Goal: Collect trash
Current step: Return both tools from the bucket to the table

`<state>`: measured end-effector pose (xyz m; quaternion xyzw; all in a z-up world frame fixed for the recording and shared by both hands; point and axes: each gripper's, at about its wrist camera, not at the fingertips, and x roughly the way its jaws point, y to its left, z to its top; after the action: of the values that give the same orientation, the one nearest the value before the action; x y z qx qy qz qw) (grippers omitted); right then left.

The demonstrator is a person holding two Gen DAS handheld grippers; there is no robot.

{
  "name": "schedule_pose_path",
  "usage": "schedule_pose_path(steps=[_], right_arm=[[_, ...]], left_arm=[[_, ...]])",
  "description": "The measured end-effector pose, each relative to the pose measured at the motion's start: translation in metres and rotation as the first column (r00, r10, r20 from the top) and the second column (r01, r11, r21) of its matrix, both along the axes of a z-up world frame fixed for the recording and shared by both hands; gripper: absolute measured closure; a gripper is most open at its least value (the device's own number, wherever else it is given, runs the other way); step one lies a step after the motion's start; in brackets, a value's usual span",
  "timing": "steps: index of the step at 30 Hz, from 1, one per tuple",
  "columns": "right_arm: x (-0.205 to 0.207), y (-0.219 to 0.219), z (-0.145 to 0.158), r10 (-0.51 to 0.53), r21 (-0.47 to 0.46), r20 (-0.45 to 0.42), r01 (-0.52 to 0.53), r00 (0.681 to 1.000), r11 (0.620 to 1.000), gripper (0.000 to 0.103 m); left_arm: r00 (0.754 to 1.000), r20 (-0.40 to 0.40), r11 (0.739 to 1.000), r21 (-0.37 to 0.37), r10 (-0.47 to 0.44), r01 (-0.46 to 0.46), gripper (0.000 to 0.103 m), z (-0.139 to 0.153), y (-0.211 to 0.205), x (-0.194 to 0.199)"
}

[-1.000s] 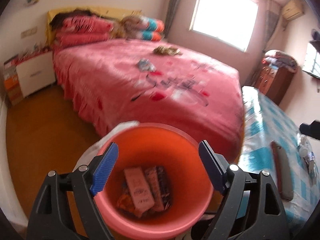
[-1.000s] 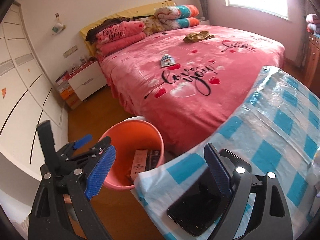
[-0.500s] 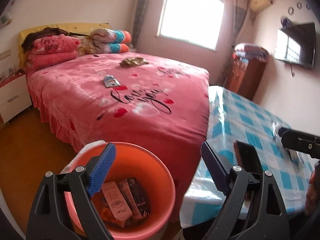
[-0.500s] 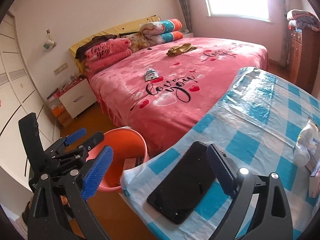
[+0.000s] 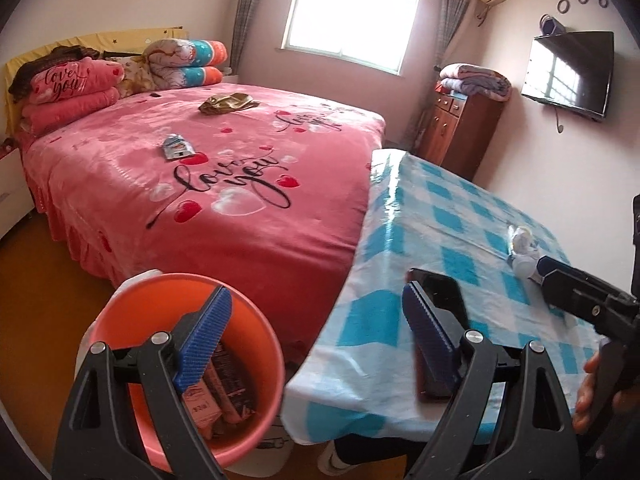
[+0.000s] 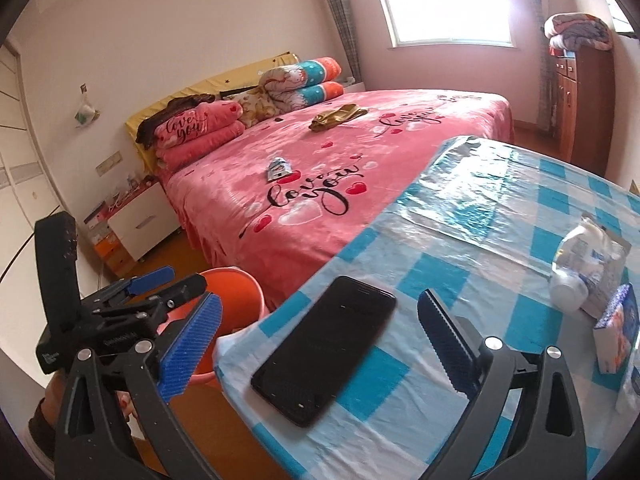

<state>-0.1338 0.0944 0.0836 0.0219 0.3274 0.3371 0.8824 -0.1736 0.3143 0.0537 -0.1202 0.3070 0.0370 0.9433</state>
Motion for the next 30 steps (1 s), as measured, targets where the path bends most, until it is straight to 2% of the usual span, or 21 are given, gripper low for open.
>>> schedule_pose_path(steps=[15, 30], right_arm=[[0.000, -0.056, -0.009, -0.071, 0.066, -0.022, 0.072, 0.997, 0.995, 0.005], [0.003, -0.104, -0.019, -0.143, 0.076, -0.043, 0.146, 0.989, 0.986, 0.005]], left_arm=[[0.998, -0.019, 0.997, 0.053, -0.059, 0.060, 0.015, 0.015, -0.049, 0.006], [0.986, -0.044, 0.983, 0.074, -0.163, 0.166, 0.015, 0.019, -0.103, 0.017]])
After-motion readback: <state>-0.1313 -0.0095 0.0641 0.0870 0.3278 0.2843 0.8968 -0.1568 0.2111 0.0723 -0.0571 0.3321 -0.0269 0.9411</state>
